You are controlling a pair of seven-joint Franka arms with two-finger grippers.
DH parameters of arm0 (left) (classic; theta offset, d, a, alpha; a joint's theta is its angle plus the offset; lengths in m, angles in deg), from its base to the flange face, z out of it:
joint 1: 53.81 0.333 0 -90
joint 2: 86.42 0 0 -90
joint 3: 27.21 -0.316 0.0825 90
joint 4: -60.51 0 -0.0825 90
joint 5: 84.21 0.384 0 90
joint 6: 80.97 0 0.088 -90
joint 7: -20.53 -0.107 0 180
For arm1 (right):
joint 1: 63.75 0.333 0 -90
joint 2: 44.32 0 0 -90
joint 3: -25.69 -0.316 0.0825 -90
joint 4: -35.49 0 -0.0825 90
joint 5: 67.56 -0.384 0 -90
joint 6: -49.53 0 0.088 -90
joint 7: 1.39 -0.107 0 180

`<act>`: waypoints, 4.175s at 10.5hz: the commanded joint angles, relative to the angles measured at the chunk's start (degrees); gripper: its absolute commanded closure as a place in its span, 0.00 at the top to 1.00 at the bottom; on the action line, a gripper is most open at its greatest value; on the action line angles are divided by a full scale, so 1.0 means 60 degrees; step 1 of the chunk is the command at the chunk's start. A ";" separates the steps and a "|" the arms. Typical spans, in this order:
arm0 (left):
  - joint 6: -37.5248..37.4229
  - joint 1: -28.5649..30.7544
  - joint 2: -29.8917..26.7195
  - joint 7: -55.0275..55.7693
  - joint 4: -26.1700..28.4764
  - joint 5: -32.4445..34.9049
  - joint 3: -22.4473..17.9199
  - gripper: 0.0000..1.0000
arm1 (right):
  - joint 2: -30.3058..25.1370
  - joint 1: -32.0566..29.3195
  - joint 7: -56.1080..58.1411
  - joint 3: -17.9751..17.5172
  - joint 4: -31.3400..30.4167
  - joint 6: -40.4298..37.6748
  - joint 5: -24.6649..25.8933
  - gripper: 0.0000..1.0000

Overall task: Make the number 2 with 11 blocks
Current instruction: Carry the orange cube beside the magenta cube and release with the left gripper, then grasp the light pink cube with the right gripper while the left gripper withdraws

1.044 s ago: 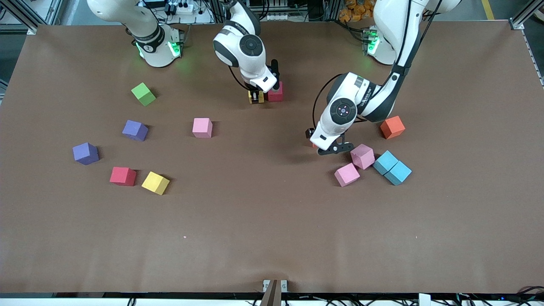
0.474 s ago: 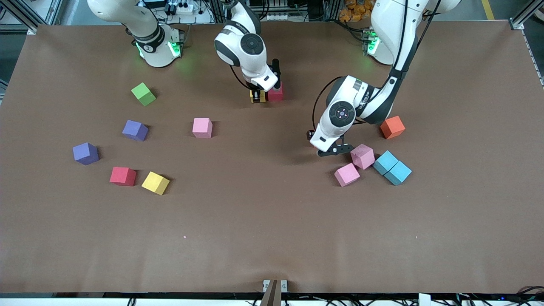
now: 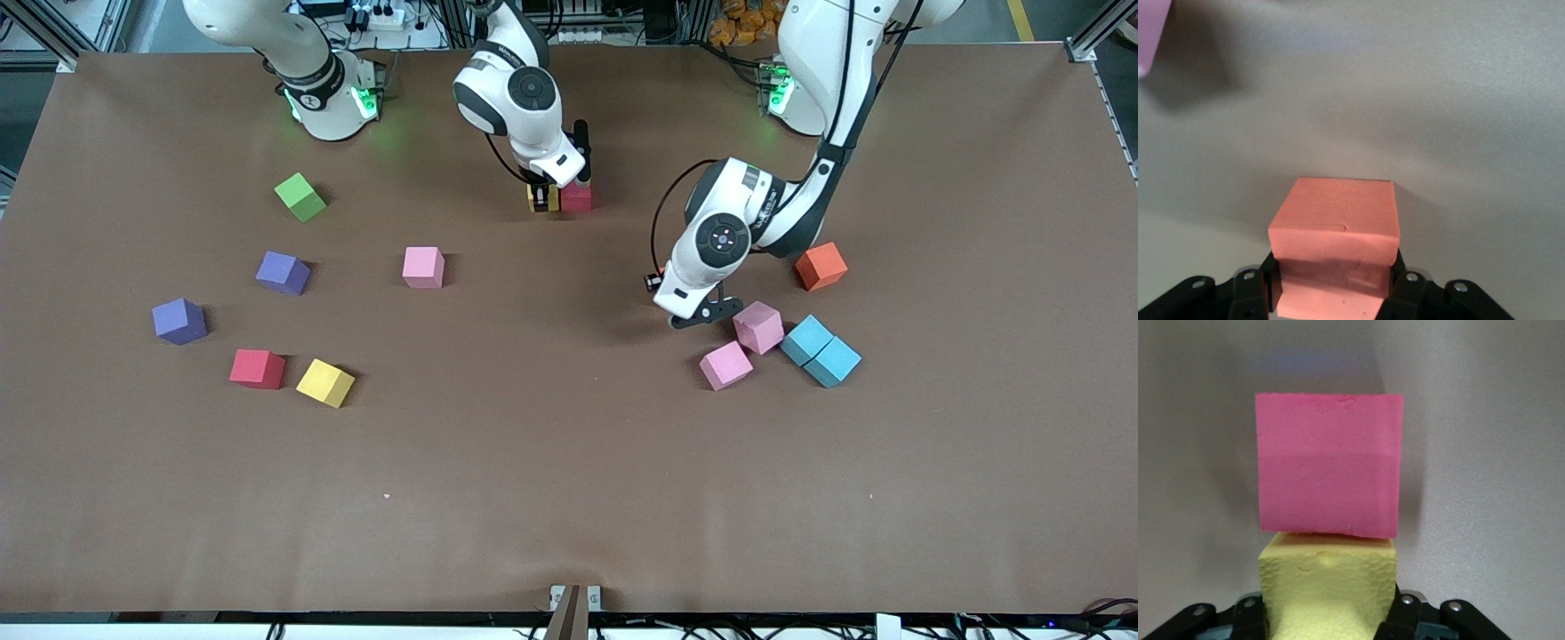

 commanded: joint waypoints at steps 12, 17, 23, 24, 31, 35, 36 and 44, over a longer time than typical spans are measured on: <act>0.2101 0.1400 -0.1852 1.0493 0.3100 -0.0239 0.3648 0.19 | -0.0966 -0.0250 -0.0064 0.0095 0.0097 -0.1314 -0.0282 1.00; 0.2422 0.2090 -0.1838 1.2812 0.3143 -0.0224 0.4720 0.17 | -0.1863 -0.1580 -0.0049 0.0183 0.0621 -0.3483 -0.0267 1.00; 0.3155 0.2047 -0.1720 1.4906 0.3510 -0.0224 0.5321 0.18 | -0.1219 -0.4992 -0.0909 0.0461 0.2277 -0.3648 0.0099 1.00; 0.3214 0.2017 -0.1662 1.5142 0.3495 -0.0224 0.5467 0.18 | -0.1102 -0.5549 -0.1349 0.0490 0.2497 -0.3649 0.0172 1.00; 0.3931 0.1622 -0.1266 1.5291 0.3437 -0.0224 0.5702 0.18 | -0.0720 -0.5762 -0.8125 0.0476 0.2003 -0.3634 0.0319 1.00; 0.4224 0.1592 -0.1076 1.5306 0.3436 -0.0224 0.5703 0.19 | -0.0881 -0.5089 -0.9496 0.0301 0.0158 -0.1966 -0.0600 1.00; 0.4225 0.1578 -0.1061 1.5320 0.3436 -0.0224 0.5703 0.21 | -0.1085 -0.4926 -0.9730 0.0286 -0.0178 -0.2022 -0.0618 1.00; 0.4357 0.1519 -0.0973 1.5306 0.3320 -0.0224 0.5703 0.25 | -0.1380 -0.4997 -0.9164 0.0329 -0.0445 -0.2228 -0.0575 1.00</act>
